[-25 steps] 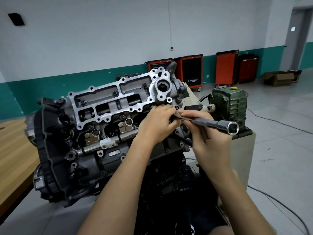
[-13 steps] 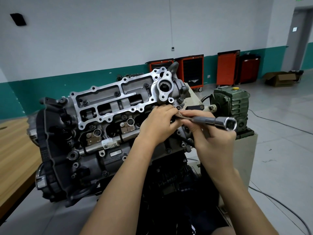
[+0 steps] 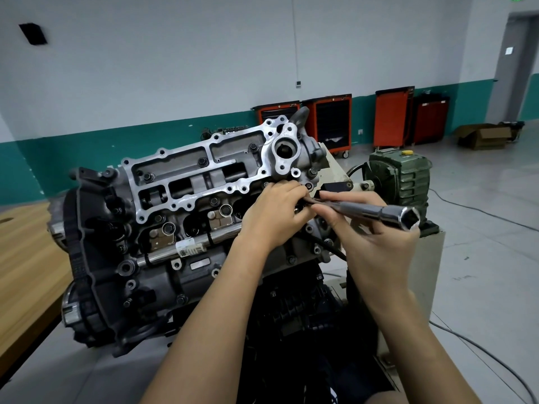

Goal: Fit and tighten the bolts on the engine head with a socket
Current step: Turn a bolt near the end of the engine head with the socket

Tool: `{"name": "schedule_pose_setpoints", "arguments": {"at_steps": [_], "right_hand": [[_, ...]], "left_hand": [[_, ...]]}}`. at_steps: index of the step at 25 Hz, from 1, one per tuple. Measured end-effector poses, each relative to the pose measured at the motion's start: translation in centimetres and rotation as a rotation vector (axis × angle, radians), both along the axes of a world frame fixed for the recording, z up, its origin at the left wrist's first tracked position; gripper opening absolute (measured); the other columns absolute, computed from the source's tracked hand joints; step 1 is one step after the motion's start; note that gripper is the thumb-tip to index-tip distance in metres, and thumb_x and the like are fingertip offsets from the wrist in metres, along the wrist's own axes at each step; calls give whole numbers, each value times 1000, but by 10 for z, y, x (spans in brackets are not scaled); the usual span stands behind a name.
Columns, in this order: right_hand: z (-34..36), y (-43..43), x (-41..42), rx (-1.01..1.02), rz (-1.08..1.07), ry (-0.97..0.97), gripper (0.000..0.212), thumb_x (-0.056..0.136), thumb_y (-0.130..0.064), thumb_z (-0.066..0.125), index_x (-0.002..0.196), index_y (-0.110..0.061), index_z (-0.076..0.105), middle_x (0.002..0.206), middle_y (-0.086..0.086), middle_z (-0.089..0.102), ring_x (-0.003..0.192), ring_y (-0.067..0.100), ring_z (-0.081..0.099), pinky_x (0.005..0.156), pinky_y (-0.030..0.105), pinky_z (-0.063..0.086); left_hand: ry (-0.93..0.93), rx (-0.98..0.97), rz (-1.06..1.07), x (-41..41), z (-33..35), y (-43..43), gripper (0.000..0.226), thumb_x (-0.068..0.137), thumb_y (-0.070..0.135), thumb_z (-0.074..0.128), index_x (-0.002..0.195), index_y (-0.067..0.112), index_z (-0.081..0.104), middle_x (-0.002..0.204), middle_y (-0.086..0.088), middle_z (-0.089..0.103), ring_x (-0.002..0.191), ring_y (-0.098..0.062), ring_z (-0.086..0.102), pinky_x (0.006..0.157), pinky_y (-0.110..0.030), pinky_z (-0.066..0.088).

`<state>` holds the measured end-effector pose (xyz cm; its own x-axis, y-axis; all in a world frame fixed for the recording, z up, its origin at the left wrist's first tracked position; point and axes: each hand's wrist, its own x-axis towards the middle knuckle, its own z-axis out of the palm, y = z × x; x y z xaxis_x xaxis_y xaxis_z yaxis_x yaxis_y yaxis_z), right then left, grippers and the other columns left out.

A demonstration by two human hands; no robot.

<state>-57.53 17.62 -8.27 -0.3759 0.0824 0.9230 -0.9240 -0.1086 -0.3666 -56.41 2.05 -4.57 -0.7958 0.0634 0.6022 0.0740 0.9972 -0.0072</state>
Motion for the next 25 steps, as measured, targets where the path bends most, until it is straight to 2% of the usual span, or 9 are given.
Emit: {"name": "schedule_pose_setpoints", "arguments": {"at_steps": [2, 5, 9, 13, 16, 18, 20, 22, 25], "right_hand": [[-3, -1, 3, 48, 29, -26, 22, 88, -19, 69, 100, -1, 70, 98, -2, 71, 93, 5, 66, 83, 27, 54], [-5, -4, 4, 120, 23, 44, 20, 93, -10, 59, 107, 2, 68, 107, 4, 70, 99, 14, 67, 85, 35, 55], [0, -1, 0, 43, -18, 15, 18, 84, -12, 71, 98, 1, 72, 96, 2, 72, 90, 9, 68, 77, 34, 57], [-6, 1, 3, 96, 15, 17, 19, 90, -7, 64, 106, 1, 68, 106, 2, 70, 101, 9, 66, 87, 30, 54], [-3, 0, 1, 112, -45, 79, 16, 88, 0, 63, 103, 4, 70, 104, 6, 71, 96, 13, 68, 83, 33, 55], [0, -1, 0, 51, -55, 64, 15, 84, -4, 70, 97, 3, 72, 98, 6, 72, 89, 12, 69, 78, 32, 56], [0, -1, 3, 3, 37, -30, 21, 81, -13, 75, 96, 1, 72, 94, 4, 72, 86, 10, 69, 77, 32, 57], [-2, -1, 6, 35, 101, -66, 23, 84, -16, 71, 99, 1, 70, 97, 4, 71, 91, 13, 68, 81, 36, 56], [-5, -2, 6, 121, 36, 56, 17, 89, -2, 61, 103, 5, 68, 105, 7, 70, 98, 15, 67, 85, 37, 55]], "left_hand": [[-9, -17, 2, -1, -1, -1, 23, 87, 32, 47, 94, 13, 59, 100, 1, 61, 99, -19, 52, 85, -26, 30], [-2, -11, 9, -1, -1, -2, 24, 89, 29, 51, 103, 13, 62, 107, 1, 62, 104, -19, 52, 90, -27, 32], [5, -9, 5, -1, 0, -1, 20, 89, 29, 51, 94, 12, 59, 99, 0, 61, 98, -20, 52, 84, -27, 31], [3, -15, 16, -2, 0, -1, 22, 88, 30, 52, 99, 12, 61, 103, 1, 62, 100, -18, 52, 86, -26, 31], [1, -13, 16, -2, 0, -2, 25, 90, 31, 49, 103, 14, 63, 105, 2, 62, 102, -18, 52, 89, -27, 33], [4, 5, 6, 0, 0, -1, 27, 88, 32, 46, 98, 12, 62, 100, 0, 62, 98, -20, 53, 84, -28, 33], [-9, 5, -6, 1, 1, 0, 29, 84, 35, 40, 91, 13, 58, 96, 0, 61, 95, -21, 53, 82, -28, 31], [-25, 0, -8, 1, 1, 0, 30, 84, 36, 40, 92, 13, 58, 98, 0, 62, 97, -20, 52, 85, -28, 32], [-7, 8, 2, -1, 1, -2, 24, 86, 29, 49, 99, 13, 62, 104, 1, 63, 101, -18, 53, 89, -29, 34]]}}
